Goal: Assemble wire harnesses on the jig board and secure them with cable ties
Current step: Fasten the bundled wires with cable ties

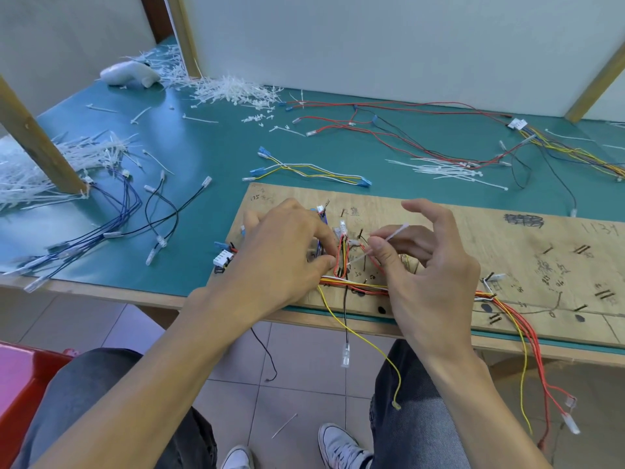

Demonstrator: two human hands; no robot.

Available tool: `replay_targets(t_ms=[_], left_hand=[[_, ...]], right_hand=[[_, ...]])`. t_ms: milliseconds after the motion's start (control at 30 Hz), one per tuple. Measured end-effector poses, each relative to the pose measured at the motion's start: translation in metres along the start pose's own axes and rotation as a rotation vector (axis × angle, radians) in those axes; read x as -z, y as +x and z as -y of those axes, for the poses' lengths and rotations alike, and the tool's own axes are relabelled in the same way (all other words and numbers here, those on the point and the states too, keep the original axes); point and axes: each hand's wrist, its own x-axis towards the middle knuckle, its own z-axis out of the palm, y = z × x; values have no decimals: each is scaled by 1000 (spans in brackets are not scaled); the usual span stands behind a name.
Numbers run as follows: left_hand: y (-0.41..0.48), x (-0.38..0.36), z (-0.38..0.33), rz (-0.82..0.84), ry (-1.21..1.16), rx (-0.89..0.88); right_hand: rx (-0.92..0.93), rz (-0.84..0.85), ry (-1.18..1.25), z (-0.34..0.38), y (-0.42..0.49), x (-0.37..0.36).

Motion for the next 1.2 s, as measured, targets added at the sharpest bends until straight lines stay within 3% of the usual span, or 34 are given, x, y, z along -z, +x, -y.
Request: replay_targets(t_ms=[267, 633, 967, 1200], left_hand=[[2, 3, -3, 13, 75, 18], [1, 5, -5, 32, 66, 31], [2, 7, -6, 50, 66, 48], [0, 16, -8, 107, 29, 57]], right_hand=[[-36, 36, -1, 3, -1, -2], [93, -124, -132, 1, -4, -3], [24, 52, -5, 4, -2, -2], [21, 30, -48, 1, -2, -1]])
